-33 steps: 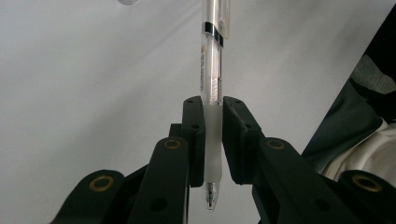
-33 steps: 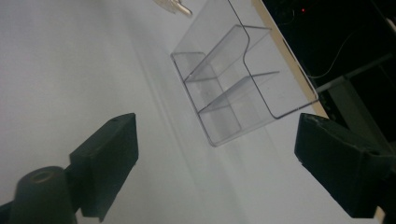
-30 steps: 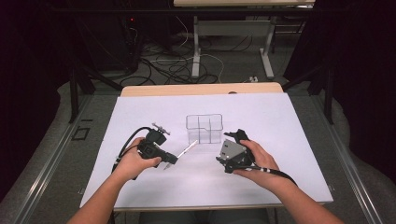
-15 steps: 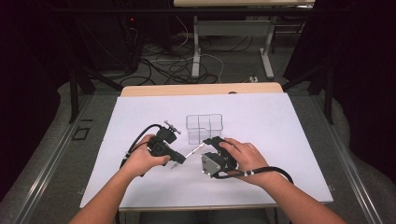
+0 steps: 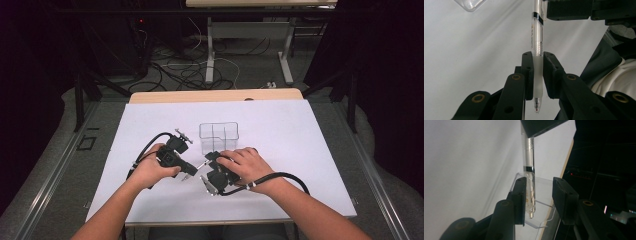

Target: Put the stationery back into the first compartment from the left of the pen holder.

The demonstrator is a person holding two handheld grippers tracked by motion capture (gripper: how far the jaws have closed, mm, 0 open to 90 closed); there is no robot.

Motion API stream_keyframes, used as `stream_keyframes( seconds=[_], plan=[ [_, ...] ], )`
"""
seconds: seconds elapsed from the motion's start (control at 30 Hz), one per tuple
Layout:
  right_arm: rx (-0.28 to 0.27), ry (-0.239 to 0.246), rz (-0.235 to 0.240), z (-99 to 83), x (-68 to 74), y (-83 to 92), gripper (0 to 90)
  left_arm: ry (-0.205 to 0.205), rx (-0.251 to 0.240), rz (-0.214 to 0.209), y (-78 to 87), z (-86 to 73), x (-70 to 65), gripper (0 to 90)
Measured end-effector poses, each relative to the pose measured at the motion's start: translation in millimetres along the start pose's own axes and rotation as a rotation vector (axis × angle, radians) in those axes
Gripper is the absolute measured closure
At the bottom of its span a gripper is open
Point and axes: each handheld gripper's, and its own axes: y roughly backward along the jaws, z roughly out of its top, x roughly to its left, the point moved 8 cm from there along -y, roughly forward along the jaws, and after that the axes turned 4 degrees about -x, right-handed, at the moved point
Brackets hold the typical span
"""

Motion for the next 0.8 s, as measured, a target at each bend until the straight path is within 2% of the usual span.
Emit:
stream_keyframes(
  seconds=[0.1,0.27,0.37,0.47,0.53,0.57,0.6,0.67,0.73,0.8],
  plan=[
    [-0.003,0.004,0.034,1.2,4.1,-4.6,66.7,0.007,-0.011,-0.002,1.6,0.2,-0.5,80.0],
    [0.004,0.002,0.039,3.0,4.9,-8.6,72.2,0.001,-0.012,-0.006,4.4,1.5,-2.5,80.0],
    [-0.007,0.017,0.034,5.8,2.6,-10.0,77.7,-0.005,-0.016,-0.009,4.8,2.6,-4.9,80.0],
    [0.003,0.022,0.038,6.8,2.1,-10.2,79.1,-0.003,-0.021,-0.006,6.2,2.9,-4.2,79.9],
    [0.006,0.031,0.036,6.8,-0.1,-10.4,79.4,0.023,-0.052,-0.006,7.8,4.0,-3.0,79.6],
    [0.012,0.03,0.023,6.2,-1.6,-10.5,79.4,0.023,-0.078,0.002,9.0,5.3,-0.8,78.9],
    [0.021,0.057,0.013,4.6,-5.4,-10.3,79.4,0.029,-0.092,0.006,11.0,5.4,0.9,75.8],
    [0.036,0.052,-0.007,1.6,-11.8,-9.5,79.5,0.027,-0.128,0.01,15.0,5.4,5.8,69.5],
    [0.047,0.055,-0.041,-1.9,-19.6,-9.3,79.5,0.038,-0.182,0.031,18.5,5.7,10.0,65.1],
    [0.06,0.05,-0.064,-6.3,-26.8,-8.8,79.5,0.036,-0.21,0.037,23.1,3.7,12.8,62.2]
  ],
)
